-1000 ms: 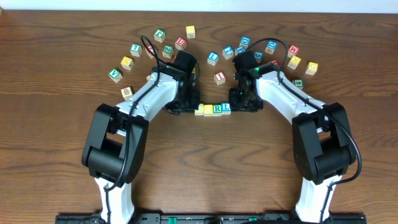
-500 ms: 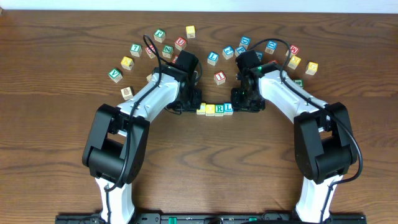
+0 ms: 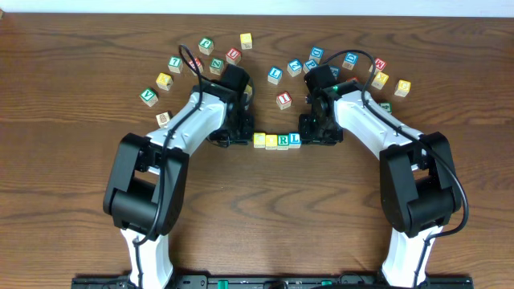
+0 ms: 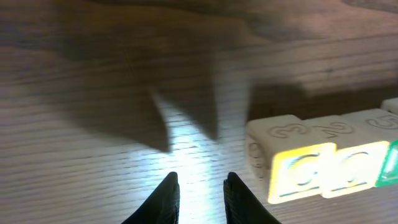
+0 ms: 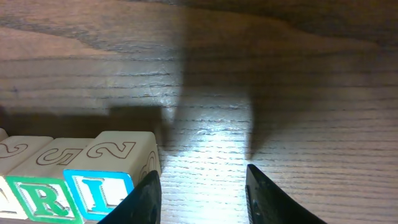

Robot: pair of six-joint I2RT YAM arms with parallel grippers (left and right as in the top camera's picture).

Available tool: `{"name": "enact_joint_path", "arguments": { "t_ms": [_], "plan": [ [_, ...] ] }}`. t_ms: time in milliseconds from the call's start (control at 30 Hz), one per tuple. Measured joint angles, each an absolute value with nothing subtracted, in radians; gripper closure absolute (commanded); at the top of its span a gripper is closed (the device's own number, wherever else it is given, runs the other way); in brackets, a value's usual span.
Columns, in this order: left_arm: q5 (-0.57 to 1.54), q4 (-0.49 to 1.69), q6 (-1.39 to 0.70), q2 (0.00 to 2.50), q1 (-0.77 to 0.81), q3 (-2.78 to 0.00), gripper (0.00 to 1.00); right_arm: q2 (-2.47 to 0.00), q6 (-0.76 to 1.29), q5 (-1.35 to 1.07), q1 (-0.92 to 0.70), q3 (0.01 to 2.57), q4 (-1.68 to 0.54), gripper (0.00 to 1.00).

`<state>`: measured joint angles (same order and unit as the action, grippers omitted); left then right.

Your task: Spell out CORL

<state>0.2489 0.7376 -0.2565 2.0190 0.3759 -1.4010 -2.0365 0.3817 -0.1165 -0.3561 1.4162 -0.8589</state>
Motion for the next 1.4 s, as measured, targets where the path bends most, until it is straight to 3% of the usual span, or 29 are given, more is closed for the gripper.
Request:
{"name": "enact_joint_path", "arguments": {
  "t_ms": [167,367,633,867,1000,1067,1233,1400],
  "plan": [
    [0.223,0.741,-0.242,2.015,0.353,-1.401,0.76,-2.029,0.381,-0.115,-0.347,1.417,-0.875,0.61],
    [0.165,0.739,-0.234,1.937,0.347,-1.401,0.76,-2.026,0.374,-0.089,-0.341,1.443,-0.889,0.52],
    [0.140,0.664,-0.231,1.845,0.347,-1.402,0.75,-2.024,0.370,-0.051,-0.341,1.453,-0.785,0.59],
    [0.131,0.605,-0.231,1.846,0.349,-1.402,0.75,-2.024,0.370,-0.017,-0.341,1.454,-0.723,0.55],
    [0.128,0.592,-0.231,1.850,0.358,-1.402,0.76,-2.024,0.369,-0.002,-0.342,1.454,-0.713,0.64],
    [0.128,0.582,-0.231,1.857,0.370,-1.402,0.76,-2.024,0.366,0.004,-0.342,1.454,-0.710,0.67],
    [0.128,0.562,-0.240,1.872,0.406,-1.402,0.92,-2.024,0.367,0.017,-0.342,1.454,-0.693,0.65],
    [0.128,0.546,-0.252,1.880,0.423,-1.402,0.92,-2.024,0.366,0.020,-0.343,1.454,-0.693,0.62]
  ]
}}
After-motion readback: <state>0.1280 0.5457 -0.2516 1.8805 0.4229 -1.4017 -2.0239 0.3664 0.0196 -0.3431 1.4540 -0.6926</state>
